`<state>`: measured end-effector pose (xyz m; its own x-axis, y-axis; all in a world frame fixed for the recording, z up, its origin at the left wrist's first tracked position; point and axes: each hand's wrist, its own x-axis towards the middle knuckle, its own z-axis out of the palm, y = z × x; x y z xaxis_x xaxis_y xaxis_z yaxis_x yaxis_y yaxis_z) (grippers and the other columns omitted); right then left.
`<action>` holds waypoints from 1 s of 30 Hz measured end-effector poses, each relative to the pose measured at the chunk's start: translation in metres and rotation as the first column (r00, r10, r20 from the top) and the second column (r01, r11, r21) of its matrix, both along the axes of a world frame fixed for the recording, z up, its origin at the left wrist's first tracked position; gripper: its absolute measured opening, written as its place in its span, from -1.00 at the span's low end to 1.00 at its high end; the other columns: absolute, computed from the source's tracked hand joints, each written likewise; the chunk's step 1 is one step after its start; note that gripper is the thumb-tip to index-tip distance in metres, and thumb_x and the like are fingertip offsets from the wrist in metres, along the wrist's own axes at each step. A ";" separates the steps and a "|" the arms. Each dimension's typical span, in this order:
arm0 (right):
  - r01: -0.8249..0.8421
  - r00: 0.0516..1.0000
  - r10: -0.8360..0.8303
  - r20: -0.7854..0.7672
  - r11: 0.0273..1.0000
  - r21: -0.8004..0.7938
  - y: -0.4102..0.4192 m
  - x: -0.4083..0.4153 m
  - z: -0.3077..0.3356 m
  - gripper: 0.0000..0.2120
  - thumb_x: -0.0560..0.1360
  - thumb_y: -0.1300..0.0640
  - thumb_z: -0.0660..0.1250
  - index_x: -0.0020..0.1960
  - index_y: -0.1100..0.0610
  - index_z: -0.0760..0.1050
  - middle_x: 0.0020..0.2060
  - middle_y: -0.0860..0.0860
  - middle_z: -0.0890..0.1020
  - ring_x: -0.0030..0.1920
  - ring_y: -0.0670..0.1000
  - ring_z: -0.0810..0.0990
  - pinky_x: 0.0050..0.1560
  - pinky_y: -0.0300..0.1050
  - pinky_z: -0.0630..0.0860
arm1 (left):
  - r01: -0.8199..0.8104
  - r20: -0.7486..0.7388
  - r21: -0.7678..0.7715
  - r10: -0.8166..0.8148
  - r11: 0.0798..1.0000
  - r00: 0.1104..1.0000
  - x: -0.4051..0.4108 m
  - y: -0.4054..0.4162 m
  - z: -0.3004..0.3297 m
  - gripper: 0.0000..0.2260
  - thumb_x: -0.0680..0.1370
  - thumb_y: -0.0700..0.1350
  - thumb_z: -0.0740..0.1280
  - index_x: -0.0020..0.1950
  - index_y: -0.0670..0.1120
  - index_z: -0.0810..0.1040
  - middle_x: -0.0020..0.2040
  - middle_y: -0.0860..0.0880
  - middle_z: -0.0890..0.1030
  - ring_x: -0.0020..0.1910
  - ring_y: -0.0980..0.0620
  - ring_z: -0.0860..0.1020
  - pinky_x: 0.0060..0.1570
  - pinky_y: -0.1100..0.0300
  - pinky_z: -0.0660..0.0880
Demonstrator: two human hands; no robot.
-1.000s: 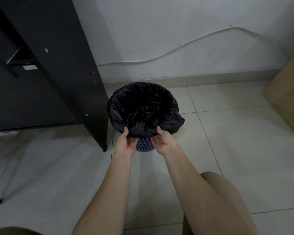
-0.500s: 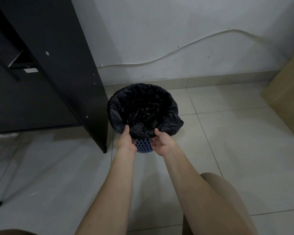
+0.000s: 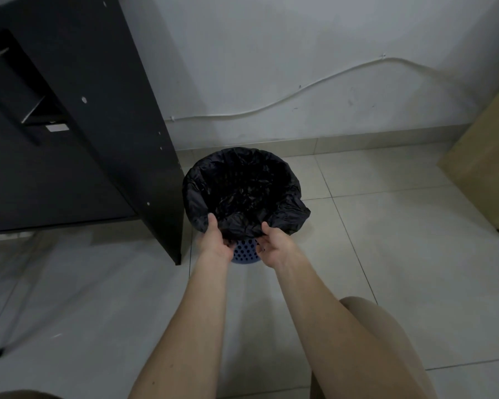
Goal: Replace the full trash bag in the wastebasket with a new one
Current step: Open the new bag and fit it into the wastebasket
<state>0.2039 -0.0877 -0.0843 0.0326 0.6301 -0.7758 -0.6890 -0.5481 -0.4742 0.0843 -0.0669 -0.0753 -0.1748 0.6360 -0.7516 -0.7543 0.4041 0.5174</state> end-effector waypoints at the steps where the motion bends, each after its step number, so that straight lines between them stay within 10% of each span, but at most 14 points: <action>1: 0.000 1.000 0.000 0.003 1.000 0.000 0.000 0.000 0.000 -0.69 0.63 0.18 0.30 0.36 0.16 0.48 0.21 0.06 0.65 -0.10 -0.02 0.62 -0.07 -0.11 0.41 | -0.004 -0.021 -0.006 0.003 1.000 1.000 0.003 -0.002 0.003 -0.39 0.55 0.16 0.40 0.47 -0.15 0.37 0.35 -0.17 0.51 0.30 -0.22 0.51 0.28 -0.19 0.49; 6: -0.001 1.000 0.001 0.015 1.000 0.000 0.000 0.000 0.001 -0.71 0.63 0.18 0.30 0.35 0.16 0.49 0.15 0.08 0.66 -0.10 0.00 0.62 -0.05 -0.10 0.42 | -0.052 -0.157 -0.040 0.045 0.998 0.986 0.016 -0.007 0.003 -0.65 0.59 -0.11 0.43 0.30 -0.26 0.50 0.26 -0.26 0.57 0.15 -0.23 0.59 0.18 -0.17 0.55; 13: -0.007 1.000 0.008 0.029 1.000 -0.012 0.005 -0.002 -0.001 -0.70 0.63 0.17 0.31 0.35 0.15 0.47 0.07 0.05 0.66 -0.08 0.01 0.61 -0.06 -0.09 0.38 | -0.021 0.110 0.033 0.017 0.999 0.994 0.000 0.003 -0.015 -0.65 0.71 -0.14 0.18 0.50 -0.17 0.37 0.44 -0.22 0.46 0.39 -0.19 0.45 0.39 -0.08 0.39; 21: -0.003 0.999 0.003 0.048 1.000 -0.009 0.004 -0.004 0.001 -0.70 0.64 0.18 0.28 0.37 0.14 0.46 0.12 0.06 0.66 -0.01 0.03 0.61 -0.11 -0.10 0.39 | -0.011 0.048 -0.015 0.012 1.000 0.999 -0.003 0.011 -0.006 -0.65 0.68 -0.25 0.21 0.48 -0.20 0.39 0.36 -0.22 0.51 0.33 -0.20 0.50 0.23 -0.04 0.51; 25: 0.027 0.999 -0.028 0.047 1.000 0.007 0.004 -0.008 0.002 -0.68 0.63 0.20 0.31 0.37 0.17 0.45 0.17 0.11 0.66 -0.08 0.05 0.64 -0.11 -0.11 0.48 | -0.009 0.034 0.128 0.005 0.992 0.999 -0.003 -0.004 -0.004 -0.62 0.64 0.01 0.32 0.39 -0.16 0.49 0.31 -0.18 0.57 0.28 -0.14 0.55 0.28 0.00 0.50; 30: 0.055 0.998 -0.056 0.041 0.998 0.016 0.000 -0.019 -0.002 -0.71 0.61 0.21 0.33 0.30 0.29 0.48 0.02 0.24 0.68 -0.05 0.19 0.67 0.00 0.09 0.63 | 0.196 -0.068 0.159 -0.187 0.968 0.980 0.003 -0.029 -0.019 -0.65 0.61 0.19 0.29 0.09 -0.08 0.61 -0.01 -0.09 0.71 -0.02 -0.03 0.67 -0.19 0.16 0.60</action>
